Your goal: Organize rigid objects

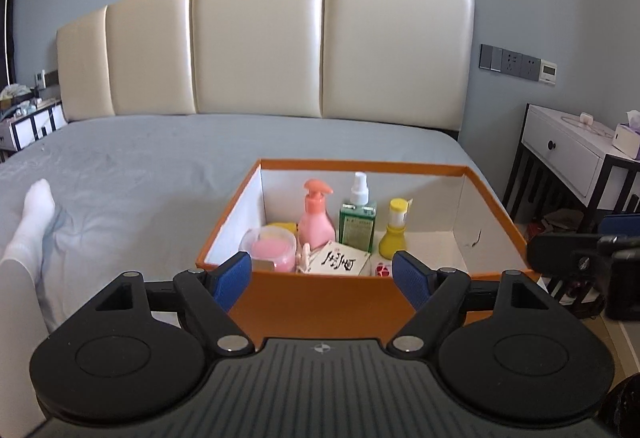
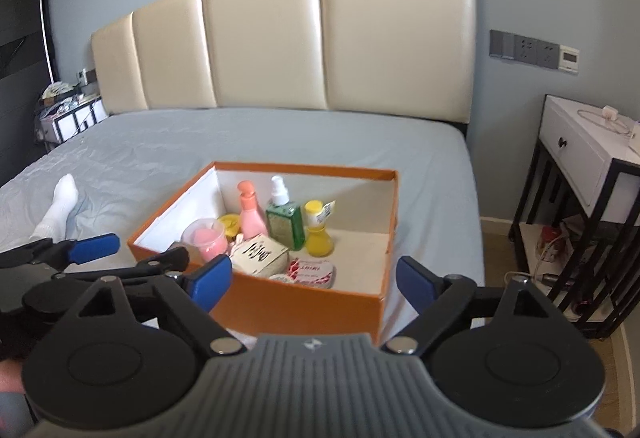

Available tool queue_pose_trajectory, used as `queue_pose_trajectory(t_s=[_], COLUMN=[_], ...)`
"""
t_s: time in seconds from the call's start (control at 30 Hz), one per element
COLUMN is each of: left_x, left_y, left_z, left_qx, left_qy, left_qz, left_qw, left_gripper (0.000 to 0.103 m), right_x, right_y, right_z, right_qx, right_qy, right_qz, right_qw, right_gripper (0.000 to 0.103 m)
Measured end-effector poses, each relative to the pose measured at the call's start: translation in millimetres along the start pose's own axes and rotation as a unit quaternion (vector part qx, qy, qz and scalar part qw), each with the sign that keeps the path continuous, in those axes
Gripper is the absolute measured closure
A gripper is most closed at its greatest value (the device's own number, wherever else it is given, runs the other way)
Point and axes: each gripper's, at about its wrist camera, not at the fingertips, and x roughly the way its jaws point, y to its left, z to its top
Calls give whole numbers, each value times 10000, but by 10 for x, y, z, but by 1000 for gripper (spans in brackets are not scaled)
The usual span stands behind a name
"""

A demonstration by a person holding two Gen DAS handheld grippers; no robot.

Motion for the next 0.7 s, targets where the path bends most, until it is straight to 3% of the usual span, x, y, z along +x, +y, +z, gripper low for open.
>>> queue_pose_trajectory(t_s=[0.17,0.33,0.7], left_x=[81,137,118], left_y=[81,151,193], left_z=[-107,-179,-173], left_qx=[-144,-225,-280], left_qy=[230,442,469], left_qz=[-59,-75,-52], left_qw=[9996,9987,9985], left_gripper=[9,9,9], right_x=[231,422,520], right_y=[110,126,161], right_z=[-97,-137,-126], right_qx=[-258,-124,-66], right_qy=[292,569,644], right_qz=[-91,-122,-233], right_qw=[9992,9982,9976], right_gripper=[14,14,14])
